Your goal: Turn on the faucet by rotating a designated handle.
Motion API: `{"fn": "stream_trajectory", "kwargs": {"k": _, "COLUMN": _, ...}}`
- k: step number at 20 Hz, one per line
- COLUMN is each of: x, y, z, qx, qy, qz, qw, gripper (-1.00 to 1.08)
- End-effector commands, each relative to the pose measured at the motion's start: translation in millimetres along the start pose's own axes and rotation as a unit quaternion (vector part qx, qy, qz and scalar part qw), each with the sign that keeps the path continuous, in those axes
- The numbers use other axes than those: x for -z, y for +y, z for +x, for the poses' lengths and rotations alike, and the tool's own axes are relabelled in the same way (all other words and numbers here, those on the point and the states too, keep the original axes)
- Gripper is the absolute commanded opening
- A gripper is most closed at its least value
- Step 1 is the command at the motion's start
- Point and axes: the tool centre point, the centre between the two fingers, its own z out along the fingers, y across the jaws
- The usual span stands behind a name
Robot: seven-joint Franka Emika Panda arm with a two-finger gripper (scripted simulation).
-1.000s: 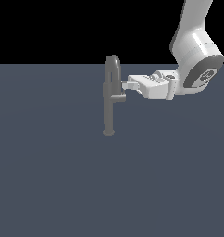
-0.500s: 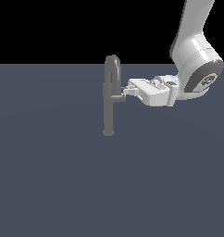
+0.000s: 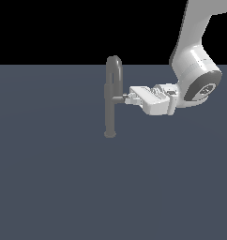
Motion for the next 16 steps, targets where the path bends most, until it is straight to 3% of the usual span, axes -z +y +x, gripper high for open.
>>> {"fn": "stream_trajectory", "kwargs": {"k": 1, "x": 0, "y": 6, "z": 31, "qx": -0.020, "qy": -0.002, "qz": 0.005, "qw": 0.9998, "gripper": -1.00}}
{"fn": "stream_trajectory", "kwargs": {"k": 4, "x": 0, "y": 7, "z": 43, "qx": -0.025, "qy": -0.002, "qz": 0.006, "qw": 0.9997, "gripper": -1.00}}
{"fn": "stream_trajectory", "kwargs": {"k": 5, "x": 1, "y": -3, "z": 5, "qx": 0.004, "qy": -0.003, "qz": -0.003, "qw": 1.0000, "gripper": -1.00}}
{"fn": "stream_trajectory", "kwargs": {"k": 16, "x": 0, "y": -13, "z": 55, "qx": -0.022, "qy": -0.002, "qz": 0.005, "qw": 0.9997, "gripper": -1.00}}
